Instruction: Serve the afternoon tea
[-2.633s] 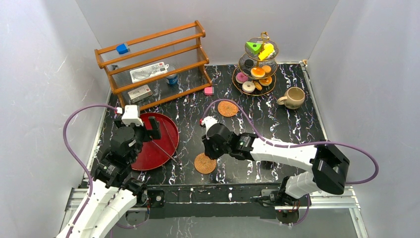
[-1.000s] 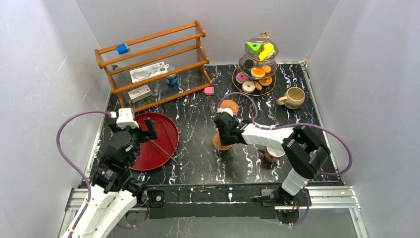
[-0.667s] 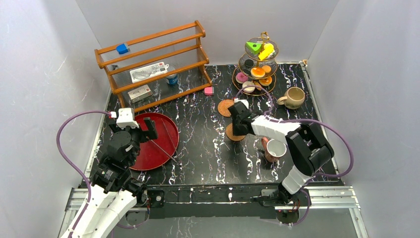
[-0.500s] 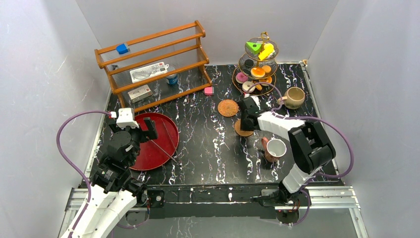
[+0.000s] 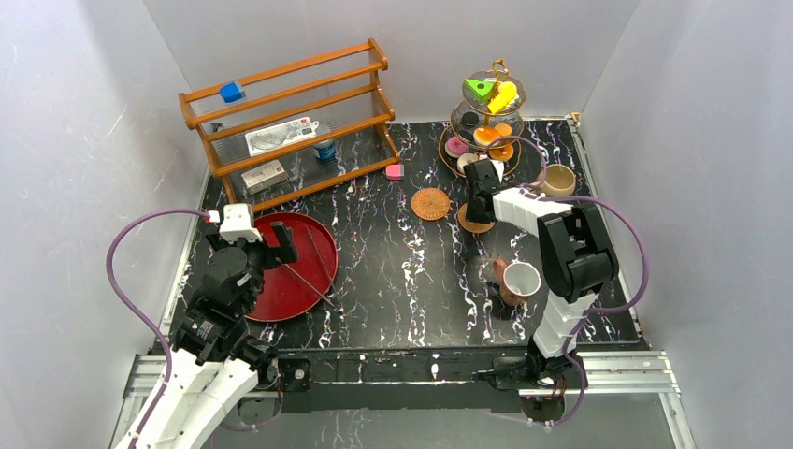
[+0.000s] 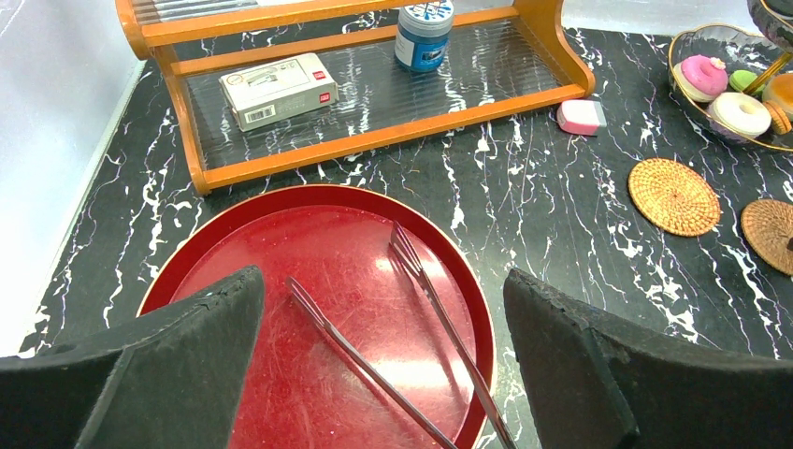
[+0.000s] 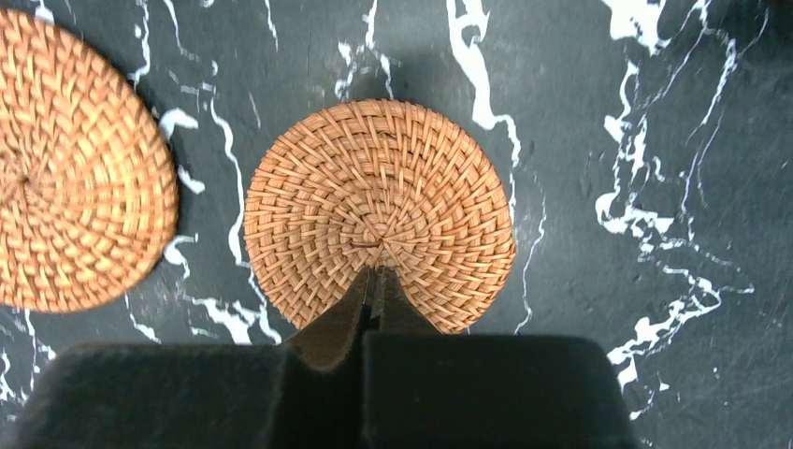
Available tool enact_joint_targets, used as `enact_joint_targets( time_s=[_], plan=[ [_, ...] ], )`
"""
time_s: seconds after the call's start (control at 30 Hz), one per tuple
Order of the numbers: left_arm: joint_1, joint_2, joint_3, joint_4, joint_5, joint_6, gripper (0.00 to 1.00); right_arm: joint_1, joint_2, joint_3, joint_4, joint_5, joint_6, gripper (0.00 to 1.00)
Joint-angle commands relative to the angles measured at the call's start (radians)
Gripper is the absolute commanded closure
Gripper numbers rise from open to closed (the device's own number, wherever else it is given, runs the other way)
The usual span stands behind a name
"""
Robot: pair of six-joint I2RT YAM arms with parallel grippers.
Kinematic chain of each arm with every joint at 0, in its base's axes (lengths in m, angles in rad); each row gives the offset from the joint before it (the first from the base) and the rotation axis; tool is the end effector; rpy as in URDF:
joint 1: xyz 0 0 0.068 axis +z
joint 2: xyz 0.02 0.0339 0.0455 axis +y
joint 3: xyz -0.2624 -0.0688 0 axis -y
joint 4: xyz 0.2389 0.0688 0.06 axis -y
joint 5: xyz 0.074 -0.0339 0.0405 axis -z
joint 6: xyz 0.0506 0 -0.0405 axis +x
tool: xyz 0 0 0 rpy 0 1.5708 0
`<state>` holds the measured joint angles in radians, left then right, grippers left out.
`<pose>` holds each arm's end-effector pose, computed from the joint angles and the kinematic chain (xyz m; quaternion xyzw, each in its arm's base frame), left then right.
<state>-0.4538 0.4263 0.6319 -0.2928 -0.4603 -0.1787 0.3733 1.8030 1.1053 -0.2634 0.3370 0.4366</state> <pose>0.1191 -0.0331 0.3191 -0.0542 0.7322 -0.0447 0.6775 0.3522 0.1200 0.1615 0.0801 0.9383 -0.0305 0.3350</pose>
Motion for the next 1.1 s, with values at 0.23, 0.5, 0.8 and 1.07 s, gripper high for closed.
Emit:
enact_joint_targets(
  time_s=[0.23,0.5,0.8,1.07],
  plan=[
    [-0.003,0.001,0.007,0.011,-0.011,0.004,0.04,-0.043,0.067,0.087,-0.022,0.052,-0.024,1.0],
    [-0.003,0.006,0.01,0.004,-0.009,0.002,0.04,-0.045,-0.071,0.106,-0.038,0.087,0.058,0.73],
    [-0.003,0.013,0.014,0.001,-0.011,0.001,0.04,-0.061,-0.197,0.093,-0.072,0.318,0.198,0.52],
    [-0.003,0.01,0.014,0.001,-0.013,0.002,0.04,-0.118,-0.184,0.143,-0.137,0.455,0.298,0.39]
  ],
)
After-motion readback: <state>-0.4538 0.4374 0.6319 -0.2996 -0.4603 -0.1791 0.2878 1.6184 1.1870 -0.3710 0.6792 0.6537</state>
